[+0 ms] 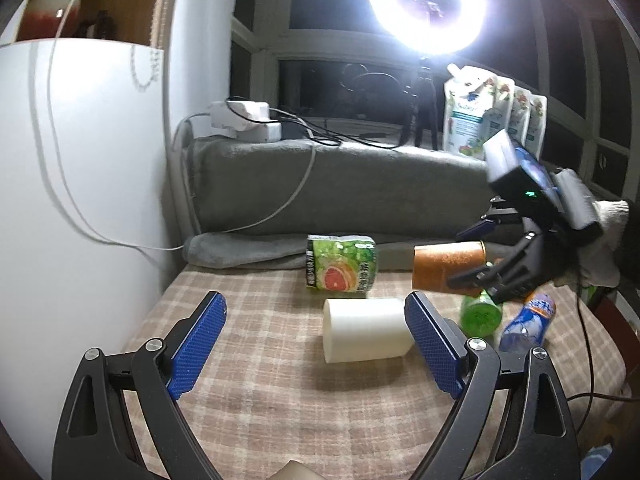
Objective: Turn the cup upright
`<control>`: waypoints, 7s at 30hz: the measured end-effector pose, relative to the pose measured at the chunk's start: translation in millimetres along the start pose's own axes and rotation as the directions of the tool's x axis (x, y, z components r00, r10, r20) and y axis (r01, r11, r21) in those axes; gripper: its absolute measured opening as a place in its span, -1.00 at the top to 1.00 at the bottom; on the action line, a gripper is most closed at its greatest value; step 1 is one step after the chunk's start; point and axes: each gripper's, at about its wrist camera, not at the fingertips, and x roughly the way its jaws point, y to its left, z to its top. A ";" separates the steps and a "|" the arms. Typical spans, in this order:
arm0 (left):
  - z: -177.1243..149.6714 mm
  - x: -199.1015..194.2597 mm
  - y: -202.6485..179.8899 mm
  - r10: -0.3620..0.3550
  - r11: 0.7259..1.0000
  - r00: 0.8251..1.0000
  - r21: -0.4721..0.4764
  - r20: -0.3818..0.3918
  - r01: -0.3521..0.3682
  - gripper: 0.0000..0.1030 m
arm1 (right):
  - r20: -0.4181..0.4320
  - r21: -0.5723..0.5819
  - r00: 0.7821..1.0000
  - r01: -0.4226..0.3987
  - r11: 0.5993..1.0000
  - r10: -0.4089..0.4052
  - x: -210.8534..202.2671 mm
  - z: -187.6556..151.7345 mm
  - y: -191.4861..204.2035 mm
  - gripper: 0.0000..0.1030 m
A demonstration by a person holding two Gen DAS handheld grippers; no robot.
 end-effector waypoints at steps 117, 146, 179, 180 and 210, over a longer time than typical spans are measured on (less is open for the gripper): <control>-48.3 102.7 -121.7 -0.374 0.899 0.890 0.133 -0.262 0.417 -0.32 | 0.300 0.707 0.945 -0.129 0.695 -0.130 -100.7 -193.9 26.7 -0.53; -56.1 100.5 -114.5 -0.347 0.917 0.891 0.093 -0.293 0.388 -0.32 | 0.282 0.760 0.941 -0.100 0.642 -0.188 -109.1 -200.3 32.6 -0.53; -47.2 64.0 -95.0 -0.300 0.936 0.921 0.110 -0.248 0.334 -0.54 | 0.281 0.766 0.928 -0.064 0.639 -0.244 -117.5 -199.4 37.6 -0.73; -45.0 60.1 -92.0 -0.289 0.941 0.928 0.108 -0.234 0.321 -0.54 | 0.277 0.770 0.926 -0.055 0.636 -0.256 -117.9 -199.2 37.2 -0.73; -1.6 -3.5 -55.2 -0.078 0.996 0.994 -0.023 0.081 0.081 -0.73 | 0.159 0.850 0.803 0.184 0.494 -0.574 -134.6 -196.5 23.8 -1.00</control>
